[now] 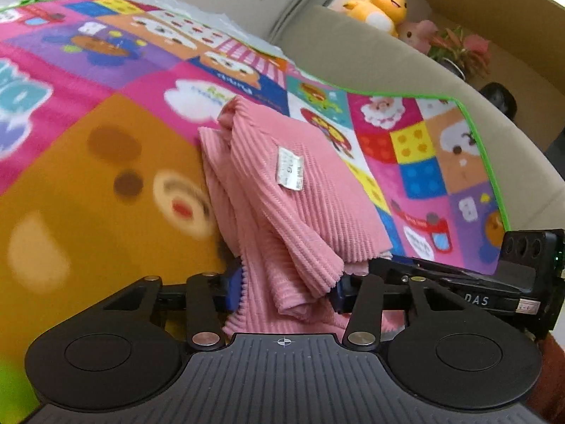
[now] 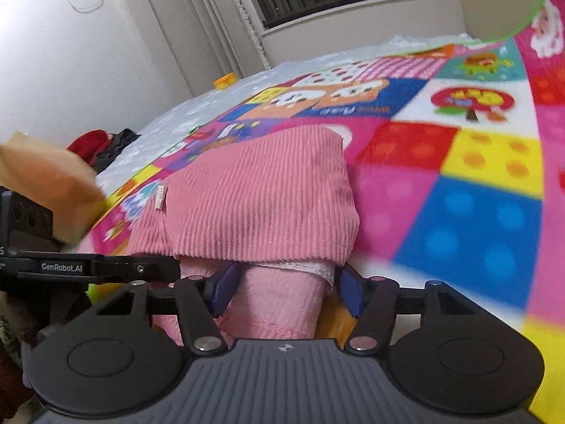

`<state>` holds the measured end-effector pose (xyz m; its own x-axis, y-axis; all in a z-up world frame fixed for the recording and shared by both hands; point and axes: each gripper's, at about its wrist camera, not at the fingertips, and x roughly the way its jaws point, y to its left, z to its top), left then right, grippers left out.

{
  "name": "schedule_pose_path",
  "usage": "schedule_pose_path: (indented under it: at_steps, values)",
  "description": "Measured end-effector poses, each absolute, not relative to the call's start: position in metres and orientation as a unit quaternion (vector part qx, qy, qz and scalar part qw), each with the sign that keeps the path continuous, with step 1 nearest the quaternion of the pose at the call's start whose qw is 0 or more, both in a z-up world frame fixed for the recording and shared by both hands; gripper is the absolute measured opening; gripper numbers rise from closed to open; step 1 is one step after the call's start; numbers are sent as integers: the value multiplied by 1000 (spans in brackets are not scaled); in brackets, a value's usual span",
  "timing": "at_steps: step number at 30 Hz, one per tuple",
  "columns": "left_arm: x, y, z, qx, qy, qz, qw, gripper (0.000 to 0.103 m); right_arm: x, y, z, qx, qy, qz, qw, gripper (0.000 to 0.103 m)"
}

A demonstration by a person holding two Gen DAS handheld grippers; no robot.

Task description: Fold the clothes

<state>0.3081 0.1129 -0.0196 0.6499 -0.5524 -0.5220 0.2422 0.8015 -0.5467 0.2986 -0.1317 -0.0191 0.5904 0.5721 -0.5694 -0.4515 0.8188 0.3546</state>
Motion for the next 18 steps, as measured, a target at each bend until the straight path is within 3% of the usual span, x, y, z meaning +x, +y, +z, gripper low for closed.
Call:
schedule_pose_path:
  at_steps: [7,11,16,18]
  values:
    - [392,117,-14,-166,295,-160,927,56,388,-92,-19,24,299,253,920,60]
    - [417,124,-21,-187,292,-153,925,59,431,-84,-24,18,305,230,924,87]
    - [407,122,-19,-188,280,-177,925,58,429,-97,-14,42,285,231,929,92]
    - [408,122,-20,-188,282,-184,923,58,427,-100,0,58,253,235,937,103]
